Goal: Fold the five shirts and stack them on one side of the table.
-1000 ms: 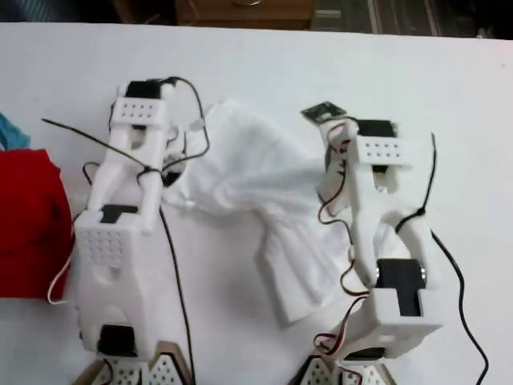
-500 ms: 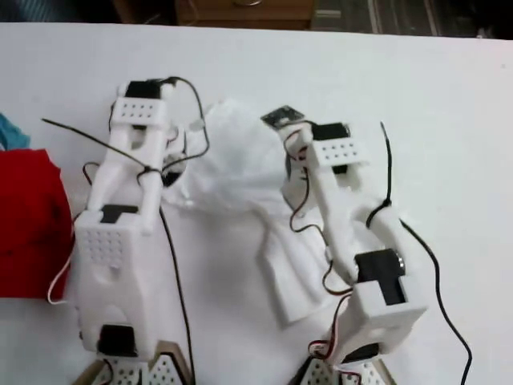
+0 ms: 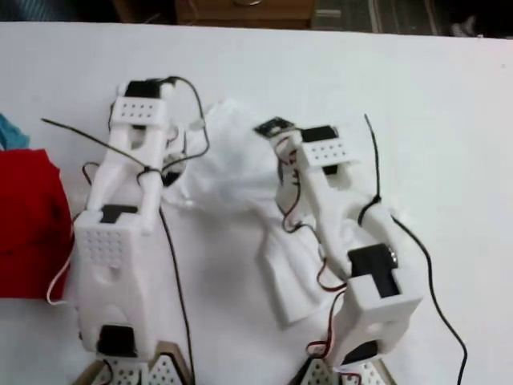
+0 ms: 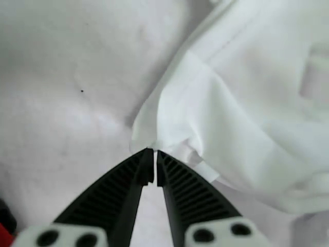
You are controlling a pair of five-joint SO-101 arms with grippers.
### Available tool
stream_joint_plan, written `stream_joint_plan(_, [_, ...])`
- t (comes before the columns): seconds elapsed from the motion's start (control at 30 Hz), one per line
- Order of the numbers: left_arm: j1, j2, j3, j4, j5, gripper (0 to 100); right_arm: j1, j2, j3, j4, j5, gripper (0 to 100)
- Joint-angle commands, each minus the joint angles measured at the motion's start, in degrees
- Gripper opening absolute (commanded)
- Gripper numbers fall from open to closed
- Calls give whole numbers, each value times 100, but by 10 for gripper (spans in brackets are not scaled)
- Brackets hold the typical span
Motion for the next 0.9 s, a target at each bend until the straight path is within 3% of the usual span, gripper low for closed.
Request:
stream_joint_plan(0.0, [53, -264, -84, 35, 53, 37, -312, -224, -70, 75, -35, 193])
stream_joint_plan(0.53, [70, -264, -84, 35, 26, 37, -699, -523, -255, 646, -9, 193])
stream_joint_plan(0.8, [70, -255, -84, 35, 26, 37, -664, -514, 862, -514, -35, 189])
stream_joint_plan(0.87, [70, -220, -75, 35, 26, 37, -664, -514, 1011, -708, -35, 145])
